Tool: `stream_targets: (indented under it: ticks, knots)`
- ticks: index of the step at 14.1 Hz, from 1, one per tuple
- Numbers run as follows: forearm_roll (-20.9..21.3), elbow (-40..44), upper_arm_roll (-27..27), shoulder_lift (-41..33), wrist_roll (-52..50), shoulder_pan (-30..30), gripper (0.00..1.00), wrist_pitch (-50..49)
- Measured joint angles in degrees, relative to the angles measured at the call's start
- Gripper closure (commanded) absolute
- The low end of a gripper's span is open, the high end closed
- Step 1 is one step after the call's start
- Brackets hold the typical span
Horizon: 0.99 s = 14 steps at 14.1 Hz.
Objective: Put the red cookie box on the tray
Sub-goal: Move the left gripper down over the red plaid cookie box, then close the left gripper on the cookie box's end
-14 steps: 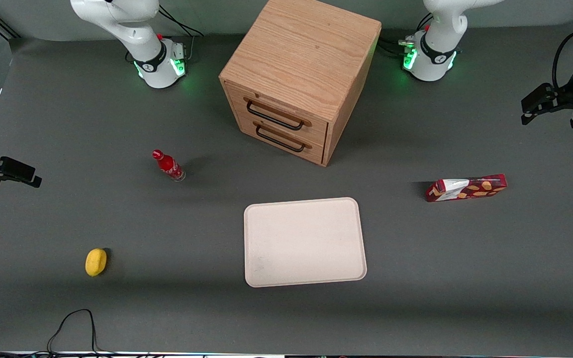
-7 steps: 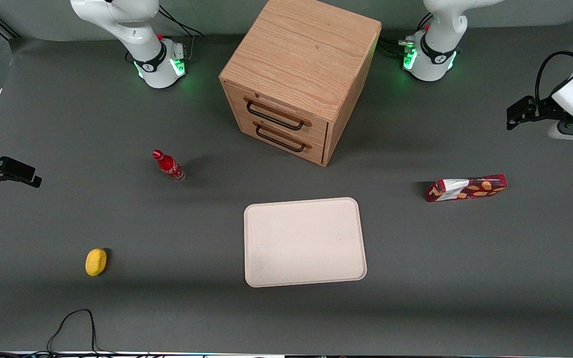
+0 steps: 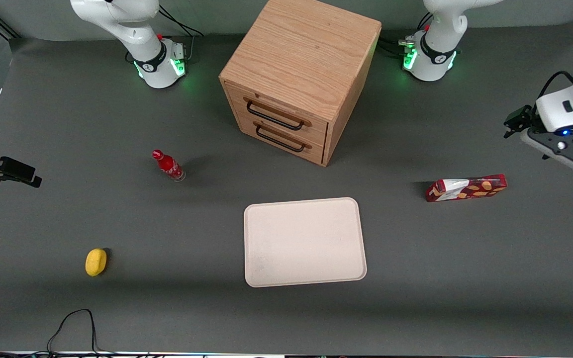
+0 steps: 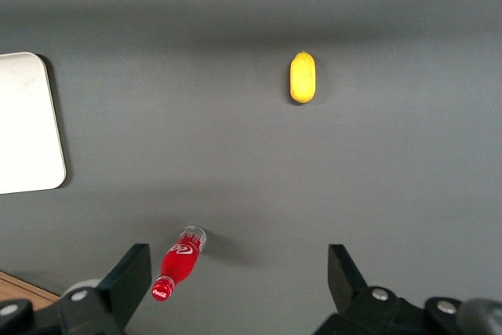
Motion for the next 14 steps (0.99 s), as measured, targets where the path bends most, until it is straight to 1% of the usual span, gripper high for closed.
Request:
stream_targets:
  ticks: [3, 5, 10, 14]
  knots:
    - [0.25, -3.55, 0.04, 3.71, 14.75, 0.61, 0.01, 8.39]
    - [0.28, -7.49, 0.05, 5.55, 20.50, 0.78, 0.01, 14.72]
    - [0.40, -18.09, -0.13, 8.56, 26.82, 0.78, 0.02, 30.04]
    - [0.61, -22.86, -0.21, 10.58, 27.89, 0.77, 0.02, 38.58]
